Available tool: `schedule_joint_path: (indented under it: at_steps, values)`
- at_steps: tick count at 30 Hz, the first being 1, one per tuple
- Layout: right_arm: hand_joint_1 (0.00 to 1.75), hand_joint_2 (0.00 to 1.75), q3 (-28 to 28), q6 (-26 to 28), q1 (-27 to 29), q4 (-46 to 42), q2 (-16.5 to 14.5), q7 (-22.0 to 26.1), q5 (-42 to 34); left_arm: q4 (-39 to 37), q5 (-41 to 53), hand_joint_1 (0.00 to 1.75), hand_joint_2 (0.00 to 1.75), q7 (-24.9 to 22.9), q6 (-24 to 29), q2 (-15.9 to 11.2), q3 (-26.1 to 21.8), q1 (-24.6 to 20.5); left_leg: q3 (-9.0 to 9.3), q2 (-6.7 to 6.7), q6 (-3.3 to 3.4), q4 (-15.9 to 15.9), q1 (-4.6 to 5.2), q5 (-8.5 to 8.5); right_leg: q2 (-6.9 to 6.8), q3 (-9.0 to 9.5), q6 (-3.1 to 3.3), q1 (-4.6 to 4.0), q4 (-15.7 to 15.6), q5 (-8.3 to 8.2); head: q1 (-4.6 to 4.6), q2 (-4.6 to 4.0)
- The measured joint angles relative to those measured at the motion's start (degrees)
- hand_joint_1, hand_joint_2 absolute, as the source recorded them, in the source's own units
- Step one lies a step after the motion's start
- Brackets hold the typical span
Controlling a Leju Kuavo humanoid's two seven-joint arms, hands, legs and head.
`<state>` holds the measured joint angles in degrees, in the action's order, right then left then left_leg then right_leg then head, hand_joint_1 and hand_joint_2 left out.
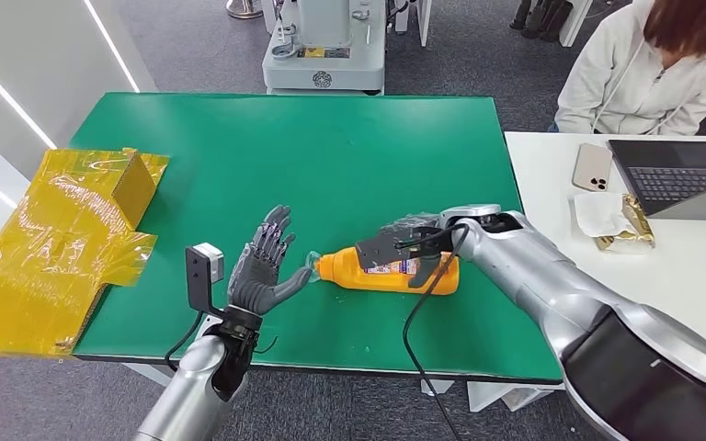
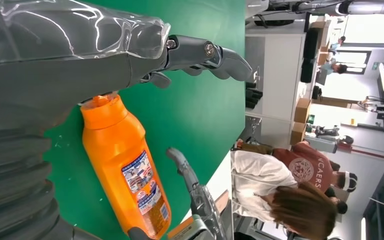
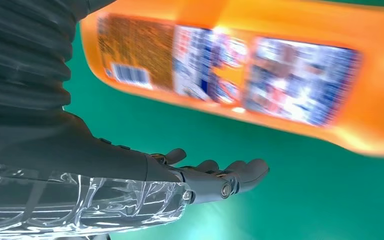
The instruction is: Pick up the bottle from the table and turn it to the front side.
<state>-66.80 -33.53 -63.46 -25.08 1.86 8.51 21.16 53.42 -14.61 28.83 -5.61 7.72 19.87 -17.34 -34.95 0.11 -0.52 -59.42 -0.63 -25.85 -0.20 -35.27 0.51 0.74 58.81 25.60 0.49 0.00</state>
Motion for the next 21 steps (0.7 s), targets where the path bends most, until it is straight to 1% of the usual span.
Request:
schedule_joint_path:
  at_steps: [7,16,19,21]
  values:
    - [0.00,1.75,-1.13,0.60,1.44,-0.27,2.43,-0.14,-0.21,0.13,-0.07,0.00,1.75,-0.01,0.02,0.00,0.00,0.51,0.02,0.04,0.02,0.00,-0.01,-0.01,0.04,-0.01,0.00,0.01,-0.01,0.00,-0.01,0.00]
    - [0.00,1.75,-2.06,3.91,5.01,-1.55,5.47,0.31,-0.87,0.49,-0.22,0.00,1.75,-0.02,0.02,0.03,0.00,1.03,0.02,0.07,0.02,0.00,0.00,-0.02,0.06,-0.01,0.00,0.00,-0.01,0.00,-0.01,0.00]
    - [0.01,1.75,-2.23,6.47,6.64,-1.81,5.99,0.50,-0.86,0.50,-0.22,0.00,1.75,-0.01,0.03,0.03,0.00,1.21,0.03,0.04,0.02,0.00,0.00,-0.02,0.04,0.00,-0.01,0.00,-0.01,0.01,-0.01,0.00]
    - [0.10,1.75,-2.21,9.45,7.96,-1.98,6.31,0.69,-0.60,0.50,-0.21,0.00,1.75,0.03,0.02,0.02,0.00,1.39,0.07,0.09,0.01,0.01,-0.01,-0.03,0.08,0.02,-0.01,0.00,-0.02,0.01,0.00,0.00]
